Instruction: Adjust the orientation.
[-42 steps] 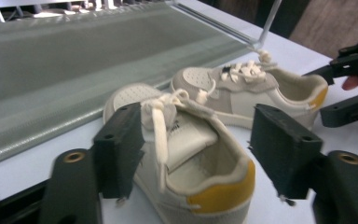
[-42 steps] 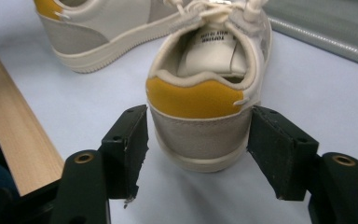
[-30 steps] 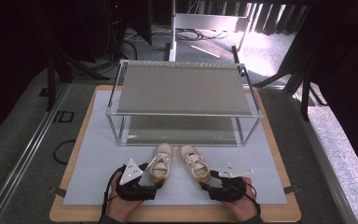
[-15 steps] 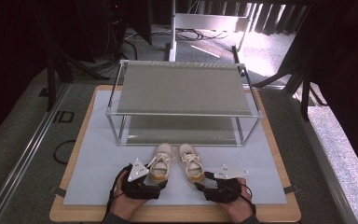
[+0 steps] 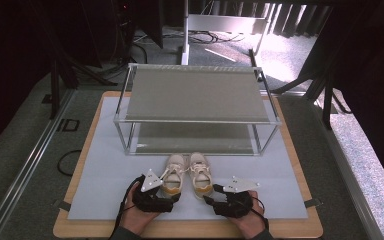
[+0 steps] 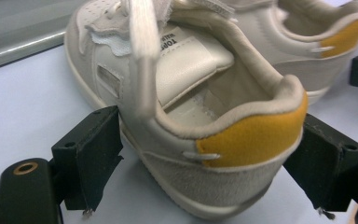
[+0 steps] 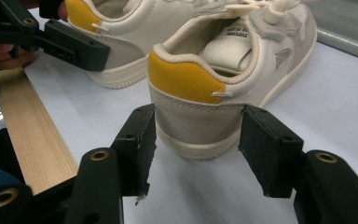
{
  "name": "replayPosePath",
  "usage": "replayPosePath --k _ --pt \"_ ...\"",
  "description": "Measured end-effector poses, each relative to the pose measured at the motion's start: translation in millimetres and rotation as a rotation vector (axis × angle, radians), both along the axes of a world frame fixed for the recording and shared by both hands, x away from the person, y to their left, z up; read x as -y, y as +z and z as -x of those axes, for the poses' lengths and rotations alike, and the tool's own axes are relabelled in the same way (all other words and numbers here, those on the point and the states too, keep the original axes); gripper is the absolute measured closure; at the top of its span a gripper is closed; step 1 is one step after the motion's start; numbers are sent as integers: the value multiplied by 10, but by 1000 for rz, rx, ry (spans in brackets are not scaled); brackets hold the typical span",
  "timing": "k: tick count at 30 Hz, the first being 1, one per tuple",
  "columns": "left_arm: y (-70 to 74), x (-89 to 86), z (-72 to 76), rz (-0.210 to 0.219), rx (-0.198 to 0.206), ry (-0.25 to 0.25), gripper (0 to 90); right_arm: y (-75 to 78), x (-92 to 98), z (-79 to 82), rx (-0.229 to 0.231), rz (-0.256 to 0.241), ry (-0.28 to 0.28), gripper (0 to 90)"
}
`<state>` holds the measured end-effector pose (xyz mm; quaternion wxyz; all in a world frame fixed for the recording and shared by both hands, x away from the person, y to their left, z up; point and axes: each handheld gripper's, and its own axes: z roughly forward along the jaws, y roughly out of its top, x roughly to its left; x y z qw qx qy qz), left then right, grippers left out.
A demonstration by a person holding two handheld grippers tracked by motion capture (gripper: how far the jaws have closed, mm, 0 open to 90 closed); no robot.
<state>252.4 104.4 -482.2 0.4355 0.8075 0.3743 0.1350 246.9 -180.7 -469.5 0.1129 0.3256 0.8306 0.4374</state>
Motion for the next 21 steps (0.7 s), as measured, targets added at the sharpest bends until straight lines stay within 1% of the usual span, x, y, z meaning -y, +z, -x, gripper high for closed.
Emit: replayPosePath --k 3,4,7,10,11,12,13,14,16,18,19,21 --pt "0 -4 -3 4 -3 -6 153 -1 5 -1 -2 -2 1 450" --pt "-3 -10 -6 13 -7 -10 153 -1 6 -3 -5 -6 2 449" --pt "2 -7 8 27 -13 -37 153 -2 1 -1 -6 -9 5 437" --pt "-2 20 28 32 -15 -72 158 -2 -17 7 -12 -12 21 448" --pt "-5 25 30 39 -20 -81 164 -2 -29 9 -16 -15 28 456" --pt "-5 25 30 39 -20 -81 170 -2 -29 9 -16 -15 28 456" --pt "-16 17 26 49 -21 -78 170 -3 -43 12 -17 -15 39 458" --pt "-16 10 25 50 -21 -80 169 0 -75 26 -6 1 41 452" --pt "-8 -5 28 55 -24 -81 170 0 -58 18 -12 -7 45 460" --pt "20 -38 45 69 -8 -86 180 18 -35 16 -10 -18 44 468" --pt "44 -57 57 80 -1 -86 202 39 -22 16 -1 -26 41 478" --pt "102 -101 72 96 18 -75 210 102 4 13 18 -40 28 490"
